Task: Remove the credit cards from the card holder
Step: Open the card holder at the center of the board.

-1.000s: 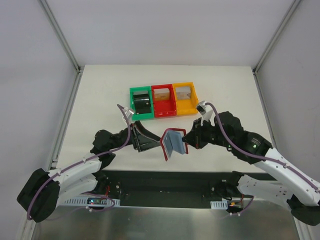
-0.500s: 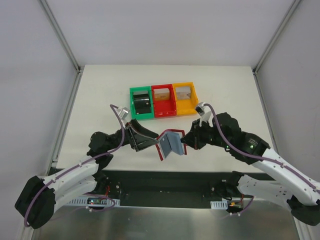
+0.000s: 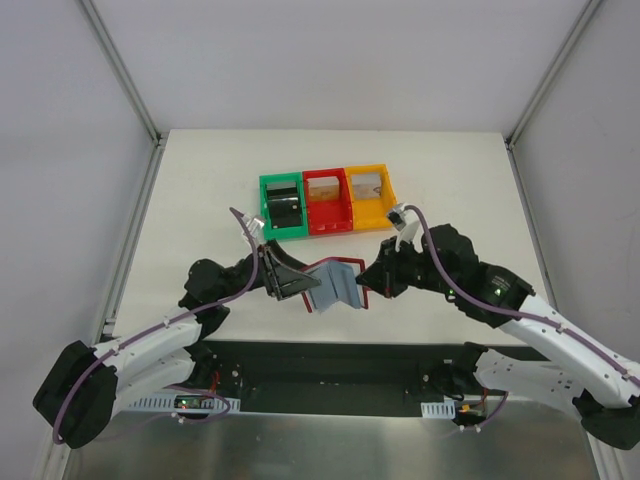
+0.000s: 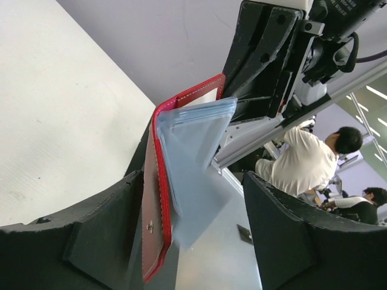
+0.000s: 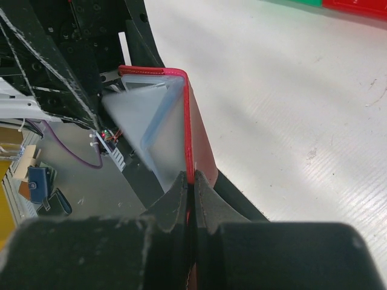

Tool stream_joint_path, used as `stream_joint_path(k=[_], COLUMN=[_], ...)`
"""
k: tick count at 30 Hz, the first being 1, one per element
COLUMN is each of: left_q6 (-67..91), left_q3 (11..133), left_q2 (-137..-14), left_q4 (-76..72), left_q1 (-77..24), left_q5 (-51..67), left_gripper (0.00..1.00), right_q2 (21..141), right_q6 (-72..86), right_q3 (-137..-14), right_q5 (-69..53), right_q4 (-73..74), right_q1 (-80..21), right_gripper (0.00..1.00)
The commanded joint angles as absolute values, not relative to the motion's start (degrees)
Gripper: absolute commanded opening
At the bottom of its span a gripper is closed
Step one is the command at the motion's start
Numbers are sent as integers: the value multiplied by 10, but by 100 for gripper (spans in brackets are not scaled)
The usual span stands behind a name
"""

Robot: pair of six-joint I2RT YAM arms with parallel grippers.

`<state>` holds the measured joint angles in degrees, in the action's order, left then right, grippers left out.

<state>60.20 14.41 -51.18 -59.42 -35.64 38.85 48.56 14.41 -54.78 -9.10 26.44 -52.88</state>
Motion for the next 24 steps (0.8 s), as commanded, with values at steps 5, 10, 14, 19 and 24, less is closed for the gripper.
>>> stream_joint_path(k=[5, 10, 14, 19, 24], left_q6=[569, 537, 525, 515, 516], left_q3=[164, 186, 206, 223, 225], left_q2=[-504, -475, -455, -445, -452], left_q4=[-577, -501, -463, -437, -436], left_q1=[-360, -360, -360, -360, -360], left_q5=[416, 415, 417, 422, 428], left_gripper=[44, 56, 64, 65, 62], right_q2=[476, 473, 466, 454, 447], right_q6=[155, 155, 161, 176, 179], right_q3=[-536, -526, -509, -490, -483], right_q5=[-94, -97, -106, -127, -134], right_q4=[229, 222, 205, 185, 179], right_q1=[-531, -529, -519, -504, -498], right_gripper=[0, 0, 0, 0, 0])
